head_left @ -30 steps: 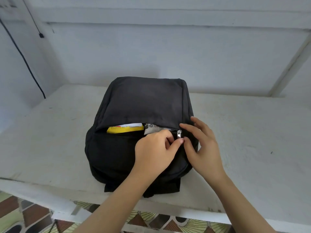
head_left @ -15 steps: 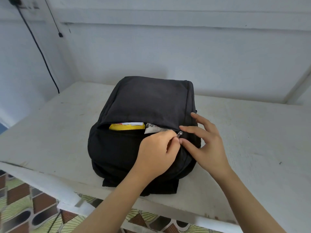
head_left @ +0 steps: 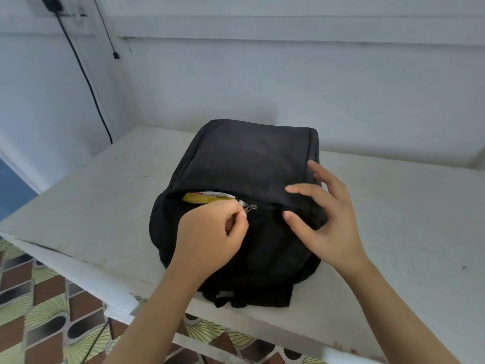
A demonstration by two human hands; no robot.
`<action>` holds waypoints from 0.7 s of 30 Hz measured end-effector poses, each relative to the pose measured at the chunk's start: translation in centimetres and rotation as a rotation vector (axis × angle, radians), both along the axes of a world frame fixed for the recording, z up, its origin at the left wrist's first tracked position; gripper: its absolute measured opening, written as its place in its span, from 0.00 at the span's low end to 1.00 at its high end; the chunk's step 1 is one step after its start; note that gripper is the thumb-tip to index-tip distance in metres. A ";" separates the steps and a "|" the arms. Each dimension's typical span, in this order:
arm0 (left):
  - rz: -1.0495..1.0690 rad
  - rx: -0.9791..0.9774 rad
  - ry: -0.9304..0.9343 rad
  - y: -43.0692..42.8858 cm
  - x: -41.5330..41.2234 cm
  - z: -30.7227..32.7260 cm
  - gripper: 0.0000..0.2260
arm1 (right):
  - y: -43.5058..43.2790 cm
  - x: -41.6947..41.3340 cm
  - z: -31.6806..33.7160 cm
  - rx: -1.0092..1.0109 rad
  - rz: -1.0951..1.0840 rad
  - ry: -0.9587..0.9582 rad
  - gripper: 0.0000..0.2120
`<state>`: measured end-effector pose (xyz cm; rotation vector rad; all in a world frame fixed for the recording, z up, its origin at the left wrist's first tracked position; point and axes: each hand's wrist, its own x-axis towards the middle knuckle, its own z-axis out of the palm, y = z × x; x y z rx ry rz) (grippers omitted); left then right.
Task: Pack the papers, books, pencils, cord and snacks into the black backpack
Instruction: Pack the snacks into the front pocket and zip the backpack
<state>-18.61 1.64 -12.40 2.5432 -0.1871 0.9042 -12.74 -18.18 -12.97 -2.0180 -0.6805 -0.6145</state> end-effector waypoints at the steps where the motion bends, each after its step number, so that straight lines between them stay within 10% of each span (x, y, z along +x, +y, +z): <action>1: -0.008 0.001 -0.009 0.0 0.0 0.1 0.14 | 0.7 0.0 0.6 -0.052 0.021 -0.036 0.18; 6: -0.042 0.012 -0.012 0.7 0.1 0.2 0.12 | 3.3 1.4 1.1 -0.363 0.029 -0.154 0.16; 21: 0.346 -0.207 0.166 10.5 -1.6 0.0 0.12 | 3.1 1.5 -0.8 -0.255 -0.066 -0.188 0.10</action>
